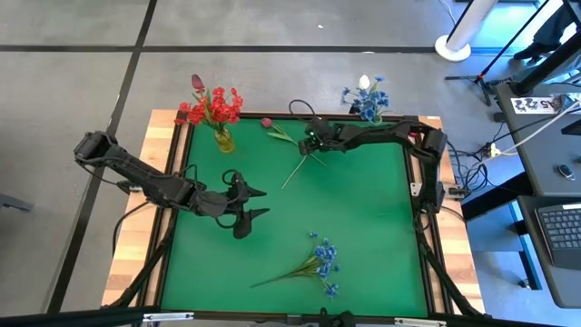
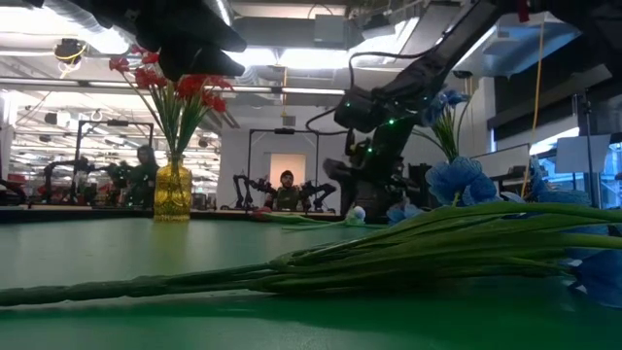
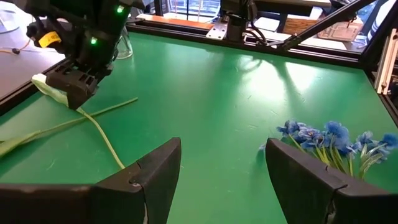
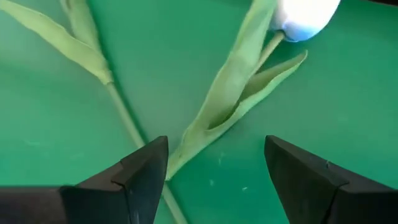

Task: Sort flowers into vase by color
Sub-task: Put the white flower into the transparent vase

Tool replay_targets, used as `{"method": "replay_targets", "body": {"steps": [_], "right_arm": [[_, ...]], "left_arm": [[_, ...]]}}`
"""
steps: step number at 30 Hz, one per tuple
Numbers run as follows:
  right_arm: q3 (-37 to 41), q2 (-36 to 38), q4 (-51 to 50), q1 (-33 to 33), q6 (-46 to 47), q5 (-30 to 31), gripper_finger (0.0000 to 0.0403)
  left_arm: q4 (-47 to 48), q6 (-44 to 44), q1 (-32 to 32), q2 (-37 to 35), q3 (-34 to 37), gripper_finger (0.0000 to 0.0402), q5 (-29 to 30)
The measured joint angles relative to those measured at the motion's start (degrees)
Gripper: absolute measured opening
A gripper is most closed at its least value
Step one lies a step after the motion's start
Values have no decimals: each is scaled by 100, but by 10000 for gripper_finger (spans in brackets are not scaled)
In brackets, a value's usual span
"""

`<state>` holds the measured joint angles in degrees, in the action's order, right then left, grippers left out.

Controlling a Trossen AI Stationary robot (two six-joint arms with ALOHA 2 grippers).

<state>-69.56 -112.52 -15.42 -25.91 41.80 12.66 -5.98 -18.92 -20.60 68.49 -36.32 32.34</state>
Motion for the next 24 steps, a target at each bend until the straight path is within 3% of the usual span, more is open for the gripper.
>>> {"method": "replay_targets", "body": {"steps": [9, 24], "right_arm": [[-28, -40, -109, 0, 58, 25, 256], [-28, -40, -227, 0, -24, -80, 110]], "left_arm": [[24, 0, 0, 0, 0, 229, -2], [35, -11, 0, 0, 0, 229, -4]]}}
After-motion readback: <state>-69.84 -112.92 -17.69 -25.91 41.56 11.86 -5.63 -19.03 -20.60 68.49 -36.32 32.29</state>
